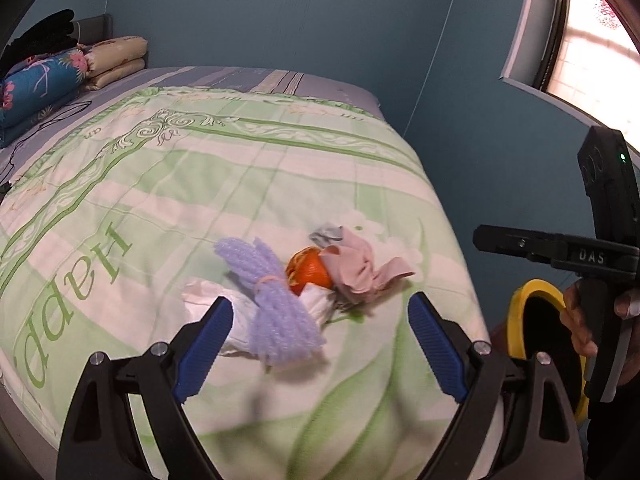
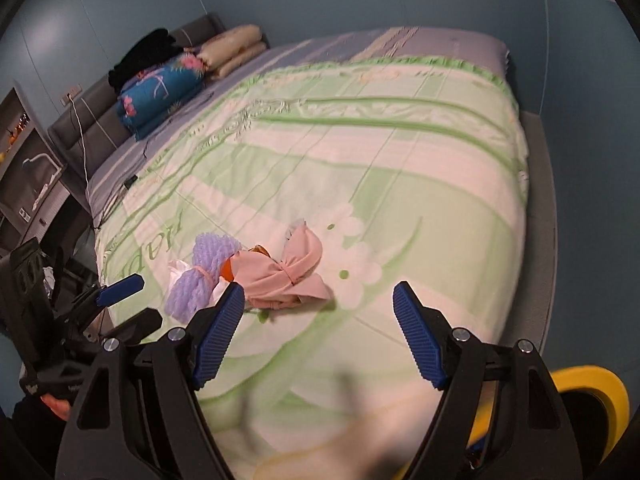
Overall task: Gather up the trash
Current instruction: 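Move both tools back over the purple net, orange and pink cloth, then grasp the purple foam net with the left gripper while the right grasps the pink cloth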
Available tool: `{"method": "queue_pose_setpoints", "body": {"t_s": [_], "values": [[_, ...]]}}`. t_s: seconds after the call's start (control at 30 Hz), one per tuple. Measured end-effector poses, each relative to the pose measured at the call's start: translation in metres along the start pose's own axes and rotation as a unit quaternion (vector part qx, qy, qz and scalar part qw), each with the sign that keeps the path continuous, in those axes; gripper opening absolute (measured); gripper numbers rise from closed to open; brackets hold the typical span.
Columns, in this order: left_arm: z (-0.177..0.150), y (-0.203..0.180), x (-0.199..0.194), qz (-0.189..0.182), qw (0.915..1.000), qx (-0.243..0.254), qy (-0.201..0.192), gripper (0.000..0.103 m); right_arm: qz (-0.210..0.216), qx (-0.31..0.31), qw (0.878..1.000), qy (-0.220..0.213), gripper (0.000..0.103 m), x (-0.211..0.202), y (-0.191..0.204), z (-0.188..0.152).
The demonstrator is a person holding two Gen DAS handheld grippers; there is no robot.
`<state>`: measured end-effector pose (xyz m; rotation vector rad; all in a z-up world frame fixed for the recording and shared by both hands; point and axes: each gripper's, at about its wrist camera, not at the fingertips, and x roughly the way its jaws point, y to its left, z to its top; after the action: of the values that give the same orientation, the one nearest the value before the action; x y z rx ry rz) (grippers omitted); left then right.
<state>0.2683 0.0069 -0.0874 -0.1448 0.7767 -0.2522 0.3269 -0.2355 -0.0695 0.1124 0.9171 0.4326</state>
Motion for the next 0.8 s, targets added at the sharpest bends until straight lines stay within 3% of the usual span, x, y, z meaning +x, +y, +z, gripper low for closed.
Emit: {"method": "queue_pose_setpoints", "body": {"t_s": [0.33, 0.7, 0.8], "values": [[0.003, 0.027, 0.034, -0.010, 0.9994, -0.024, 0.025, 0.086, 0.026, 0.046, 0.996, 0.074, 0.068, 0.079, 0.002, 0.017], [0.002, 0.034, 0.056, -0.026, 0.9981, -0.040, 0.038, 0.085, 0.026, 0.057, 0.992, 0.105, 0.064, 0.111, 0.008, 0.026], [0.000, 0.035, 0.058, -0.025, 0.9982, -0.037, 0.040, 0.080, 0.027, 0.056, 0.992, 0.113, 0.062, 0.117, 0.010, 0.025]]}}
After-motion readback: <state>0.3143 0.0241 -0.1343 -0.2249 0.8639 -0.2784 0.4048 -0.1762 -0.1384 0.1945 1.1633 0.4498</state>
